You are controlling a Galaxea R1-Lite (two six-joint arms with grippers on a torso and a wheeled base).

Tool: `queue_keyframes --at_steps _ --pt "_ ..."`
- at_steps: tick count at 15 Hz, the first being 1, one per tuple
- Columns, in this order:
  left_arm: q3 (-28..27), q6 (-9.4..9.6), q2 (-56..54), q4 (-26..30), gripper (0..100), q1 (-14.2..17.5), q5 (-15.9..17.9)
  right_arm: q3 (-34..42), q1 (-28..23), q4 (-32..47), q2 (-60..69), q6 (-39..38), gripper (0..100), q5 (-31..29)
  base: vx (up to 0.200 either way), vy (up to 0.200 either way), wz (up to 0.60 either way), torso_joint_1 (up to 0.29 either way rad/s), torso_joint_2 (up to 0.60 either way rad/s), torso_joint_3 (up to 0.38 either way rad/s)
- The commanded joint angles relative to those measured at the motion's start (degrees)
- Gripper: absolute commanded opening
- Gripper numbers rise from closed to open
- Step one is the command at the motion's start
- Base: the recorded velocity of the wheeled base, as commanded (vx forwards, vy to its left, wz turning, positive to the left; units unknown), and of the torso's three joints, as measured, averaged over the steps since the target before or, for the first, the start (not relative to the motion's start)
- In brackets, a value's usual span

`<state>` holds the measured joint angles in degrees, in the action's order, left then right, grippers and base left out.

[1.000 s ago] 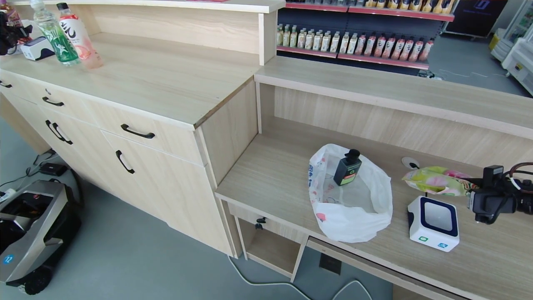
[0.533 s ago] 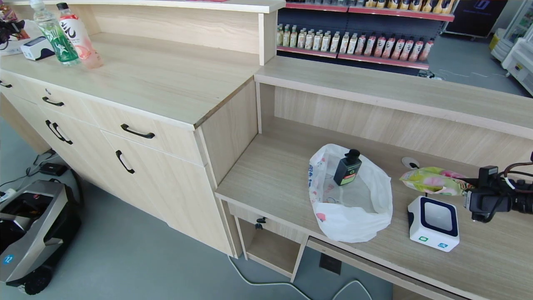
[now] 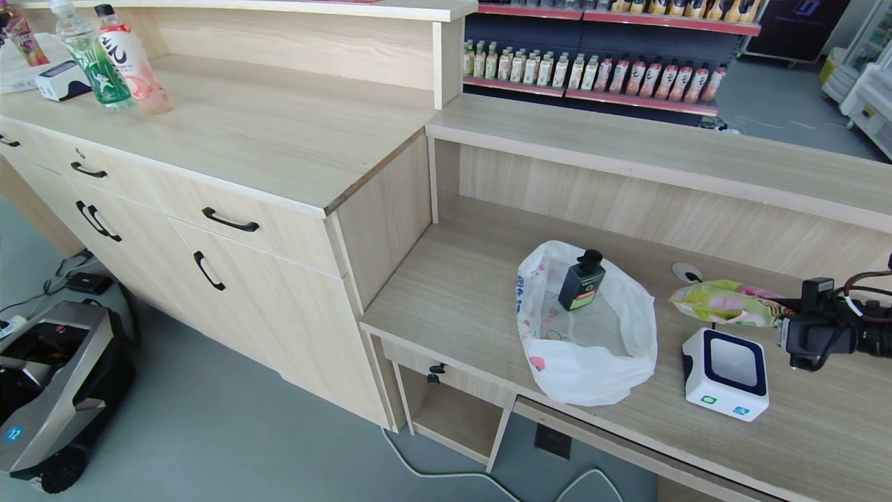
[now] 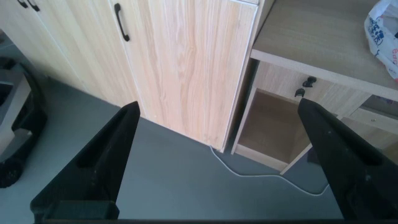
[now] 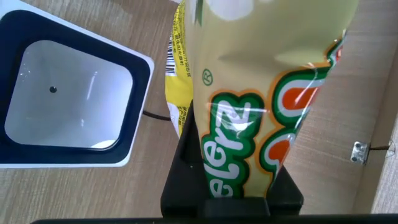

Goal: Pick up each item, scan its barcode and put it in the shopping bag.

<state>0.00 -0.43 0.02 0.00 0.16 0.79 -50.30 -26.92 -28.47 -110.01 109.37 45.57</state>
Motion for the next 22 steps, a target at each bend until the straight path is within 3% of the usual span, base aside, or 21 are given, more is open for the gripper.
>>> queue_keyframes --at_steps 1,4,5,6,9,11,12,13,16,19,22 --pt "0.0 -0.01 0.0 0.0 100 0.0 0.0 0.1 0.3 3.4 8.3 -5.8 0 -0.2 0.000 0.000 0.00 0.000 0.00 0.000" --pt "0.0 -0.01 0.0 0.0 100 0.0 0.0 0.3 1.3 15.9 25.8 -28.8 0 -0.5 0.000 0.000 0.00 0.000 0.00 0.000" --pt "0.0 -0.01 0.0 0.0 100 0.0 0.0 0.3 1.3 15.9 25.8 -28.8 0 -0.5 0.000 0.000 0.00 0.000 0.00 0.000" --pt "0.0 -0.01 0.0 0.0 100 0.0 0.0 1.3 2.3 22.4 33.5 -41.7 0 -1.4 0.000 0.000 0.00 0.000 0.00 0.000" --pt "0.0 -0.01 0.0 0.0 100 0.0 0.0 2.6 3.1 30.6 40.6 -60.9 0 -2.3 0.000 0.000 0.00 0.000 0.00 0.000" --pt "0.0 -0.01 0.0 0.0 100 0.0 0.0 3.0 3.1 30.8 41.3 -63.4 0 -3.0 0.000 0.000 0.00 0.000 0.00 0.000" --pt "0.0 -0.01 0.0 0.0 100 0.0 0.0 3.3 3.7 32.4 42.9 -69.7 0 -13.0 0.000 0.000 0.00 0.000 0.00 0.000" --pt "0.0 -0.01 0.0 0.0 100 0.0 0.0 2.9 5.0 34.5 43.0 -69.7 0 -18.6 0.000 0.000 0.00 0.000 0.00 0.000" --pt "0.0 -0.01 0.0 0.0 100 0.0 0.0 2.4 7.7 33.8 43.0 -70.6 0 -20.3 0.000 0.000 0.60 0.005 0.01 0.001" --pt "0.0 -0.01 0.0 0.0 100 0.0 0.0 2.3 13.8 29.2 42.2 -72.7 0 -20.3 0.000 0.000 0.60 0.001 0.00 0.004" --pt "0.0 -0.10 0.0 0.0 100 0.0 0.0 1.2 15.7 26.8 35.9 -72.5 0 -20.3 0.000 0.000 0.40 0.002 0.00 0.000"
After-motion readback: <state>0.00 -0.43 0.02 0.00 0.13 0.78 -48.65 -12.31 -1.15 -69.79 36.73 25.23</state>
